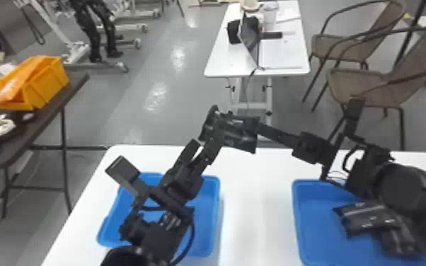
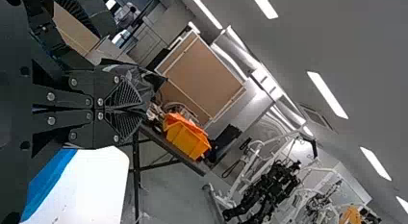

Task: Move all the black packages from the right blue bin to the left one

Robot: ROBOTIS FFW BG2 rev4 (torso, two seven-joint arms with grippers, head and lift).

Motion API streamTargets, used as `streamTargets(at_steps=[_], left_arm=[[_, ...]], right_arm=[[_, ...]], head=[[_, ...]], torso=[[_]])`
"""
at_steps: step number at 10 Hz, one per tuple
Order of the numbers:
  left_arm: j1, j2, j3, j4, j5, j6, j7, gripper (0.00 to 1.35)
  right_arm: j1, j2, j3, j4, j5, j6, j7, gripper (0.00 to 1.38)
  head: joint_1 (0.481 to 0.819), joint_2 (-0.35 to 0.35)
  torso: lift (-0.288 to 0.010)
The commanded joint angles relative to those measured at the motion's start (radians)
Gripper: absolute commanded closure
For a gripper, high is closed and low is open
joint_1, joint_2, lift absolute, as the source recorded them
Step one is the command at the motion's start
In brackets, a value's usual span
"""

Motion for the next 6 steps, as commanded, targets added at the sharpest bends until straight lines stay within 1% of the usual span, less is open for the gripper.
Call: streamTargets(at_steps=[1,2,3,4,5,6], left_arm=[[-0.019,0.0,-0.013,0.008,0.011,0.014,-0.012,0.23],[-0.024,0.0,-0.018,0.009,0.014,0.017,-0.015,0.23],[-0.025,0.0,-0.018,0.009,0.014,0.02,-0.017,0.29],[-0.027,0.003,-0.015,0.008,0.004,0.024,-0.015,0.53],[-0.027,0.002,-0.012,0.002,-0.007,0.05,-0.001,0.84],[-0.028,0.002,-0.012,-0.001,-0.01,0.072,0.019,1.13]], right_arm=[[-0.004,0.003,0.013,0.008,-0.009,-0.004,0.0,1.18],[-0.007,0.004,0.022,0.011,-0.013,-0.004,0.0,1.18],[-0.007,0.006,0.026,0.014,-0.016,-0.004,0.002,1.18],[-0.007,0.004,0.028,0.017,-0.02,-0.004,0.003,1.18],[-0.007,0.004,0.03,0.017,-0.02,-0.004,0.005,1.18],[-0.004,0.004,0.028,0.017,-0.02,-0.004,0.005,1.18]], head=[[0.695,0.174],[0.695,0.169],[0.695,0.166],[0.695,0.167],[0.695,0.169],[0.695,0.17]], torso=[[-0.042],[-0.042],[-0.042],[-0.042],[-0.042],[-0.042]])
